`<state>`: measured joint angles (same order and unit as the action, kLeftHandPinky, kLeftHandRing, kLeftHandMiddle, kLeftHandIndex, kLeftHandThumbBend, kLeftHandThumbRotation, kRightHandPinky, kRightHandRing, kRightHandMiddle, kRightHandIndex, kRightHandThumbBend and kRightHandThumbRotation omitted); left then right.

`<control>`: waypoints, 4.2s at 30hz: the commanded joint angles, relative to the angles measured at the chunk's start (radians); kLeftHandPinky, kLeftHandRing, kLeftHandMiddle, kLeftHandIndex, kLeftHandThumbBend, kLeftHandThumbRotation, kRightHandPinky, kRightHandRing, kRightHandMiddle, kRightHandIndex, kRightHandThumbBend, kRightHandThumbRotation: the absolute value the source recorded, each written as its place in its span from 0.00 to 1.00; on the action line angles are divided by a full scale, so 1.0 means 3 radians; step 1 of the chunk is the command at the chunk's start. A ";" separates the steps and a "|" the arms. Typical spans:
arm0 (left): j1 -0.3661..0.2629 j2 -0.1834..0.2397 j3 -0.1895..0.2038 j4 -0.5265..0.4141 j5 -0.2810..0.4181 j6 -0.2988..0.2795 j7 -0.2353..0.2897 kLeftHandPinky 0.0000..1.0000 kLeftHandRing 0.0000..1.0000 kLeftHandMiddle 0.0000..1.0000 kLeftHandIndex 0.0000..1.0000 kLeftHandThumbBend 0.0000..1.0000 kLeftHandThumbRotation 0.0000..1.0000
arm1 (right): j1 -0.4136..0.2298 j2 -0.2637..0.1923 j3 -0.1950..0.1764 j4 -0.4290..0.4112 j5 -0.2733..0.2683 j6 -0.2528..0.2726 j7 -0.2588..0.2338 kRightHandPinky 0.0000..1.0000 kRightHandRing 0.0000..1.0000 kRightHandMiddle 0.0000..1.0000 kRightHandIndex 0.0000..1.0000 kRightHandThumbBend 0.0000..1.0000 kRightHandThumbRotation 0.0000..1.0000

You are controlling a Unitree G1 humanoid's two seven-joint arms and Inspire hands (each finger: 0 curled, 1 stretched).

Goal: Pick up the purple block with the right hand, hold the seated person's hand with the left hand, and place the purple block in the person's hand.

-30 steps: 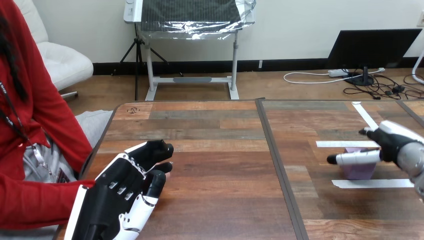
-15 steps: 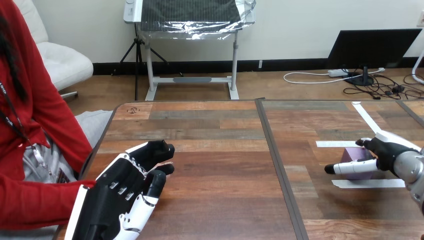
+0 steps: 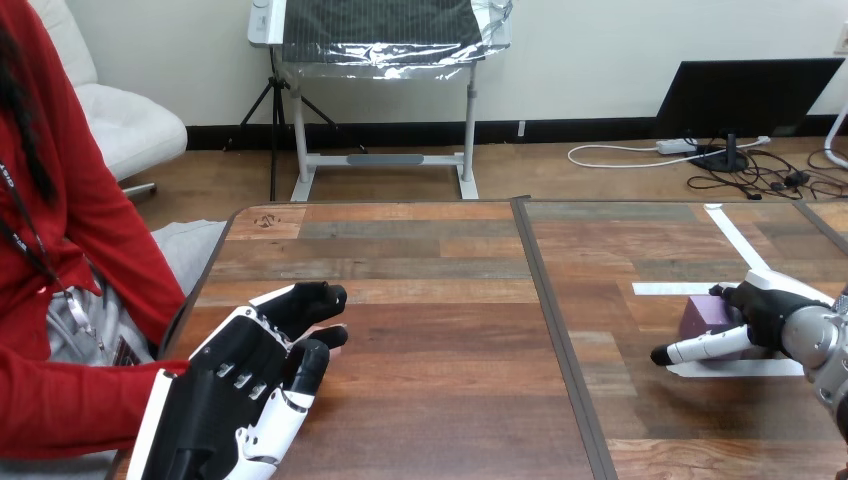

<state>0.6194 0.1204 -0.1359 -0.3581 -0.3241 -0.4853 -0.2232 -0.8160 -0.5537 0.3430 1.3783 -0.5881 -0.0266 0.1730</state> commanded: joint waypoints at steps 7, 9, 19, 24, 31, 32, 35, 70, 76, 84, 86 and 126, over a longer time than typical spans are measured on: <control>-0.0184 -0.0094 0.0060 -0.0083 -0.0029 -0.0080 -0.0008 0.75 0.79 0.73 0.66 0.42 0.36 | -0.0010 0.0088 0.0030 -0.0035 0.0005 -0.0045 0.0074 0.81 0.94 0.98 0.97 0.97 0.44; -0.0193 -0.0086 0.0063 -0.0071 -0.0047 -0.0095 -0.0029 0.75 0.79 0.73 0.66 0.41 0.36 | -0.0010 0.0093 0.0029 -0.0035 0.0008 -0.0036 0.0076 0.81 0.94 0.98 0.97 0.96 0.43; -0.0201 -0.0073 0.0089 -0.0062 -0.0056 -0.0096 -0.0049 0.73 0.78 0.73 0.66 0.37 0.36 | -0.0037 0.0098 0.0054 -0.0037 -0.0017 -0.0023 0.0080 0.78 0.93 0.98 0.96 0.94 0.33; -0.0199 -0.0074 0.0093 -0.0067 -0.0065 -0.0085 -0.0053 0.72 0.78 0.73 0.66 0.36 0.36 | -0.0049 0.0091 0.0068 -0.0037 -0.0035 -0.0023 0.0080 0.78 0.93 0.97 0.95 0.93 0.28; -0.0185 -0.0072 0.0085 -0.0107 -0.0052 -0.0051 -0.0035 0.71 0.78 0.73 0.66 0.37 0.35 | -0.0058 0.0075 0.0101 -0.0037 -0.0075 -0.0051 0.0048 0.77 0.91 0.95 0.93 0.92 0.21; -0.0188 -0.0075 0.0084 -0.0104 -0.0049 -0.0053 -0.0032 0.71 0.78 0.73 0.66 0.37 0.35 | -0.0059 0.0069 0.0115 -0.0038 -0.0088 -0.0072 0.0041 0.77 0.91 0.95 0.93 0.92 0.21; -0.0194 -0.0081 0.0083 -0.0097 -0.0049 -0.0056 -0.0028 0.72 0.79 0.73 0.66 0.38 0.35 | -0.0065 0.0060 0.0138 -0.0038 -0.0106 -0.0092 0.0031 0.77 0.90 0.94 0.92 0.90 0.18; -0.0237 -0.0070 0.0107 -0.0065 -0.0048 -0.0068 -0.0053 0.70 0.78 0.72 0.66 0.37 0.36 | -0.0086 -0.0005 0.0174 -0.0042 -0.0173 -0.0289 -0.0231 0.73 0.74 0.74 0.73 0.70 0.00; -0.0251 -0.0067 0.0106 -0.0056 -0.0082 -0.0075 -0.0076 0.70 0.78 0.72 0.66 0.35 0.36 | -0.0080 0.0003 0.0133 -0.0037 -0.0125 -0.0275 -0.0234 0.75 0.75 0.74 0.71 0.68 0.00; -0.0262 -0.0065 0.0110 -0.0052 -0.0090 -0.0071 -0.0093 0.69 0.77 0.72 0.66 0.34 0.36 | -0.0065 0.0002 0.0096 -0.0043 -0.0072 -0.0299 -0.0272 0.78 0.77 0.73 0.68 0.68 0.00; -0.0263 -0.0064 0.0114 -0.0053 -0.0089 -0.0065 -0.0094 0.69 0.77 0.72 0.66 0.35 0.36 | -0.0064 0.0002 0.0095 -0.0044 -0.0070 -0.0300 -0.0280 0.79 0.77 0.73 0.68 0.68 0.00; -0.0277 -0.0066 0.0135 -0.0057 -0.0102 -0.0052 -0.0113 0.64 0.75 0.70 0.65 0.37 0.36 | -0.0076 0.0043 -0.0036 -0.0048 0.0061 -0.0234 -0.0279 0.51 0.54 0.58 0.57 0.72 0.00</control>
<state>0.6200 0.1209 -0.1136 -0.3581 -0.3478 -0.4877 -0.2514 -0.8048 -0.5531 0.3464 1.3785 -0.5858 -0.1032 0.1001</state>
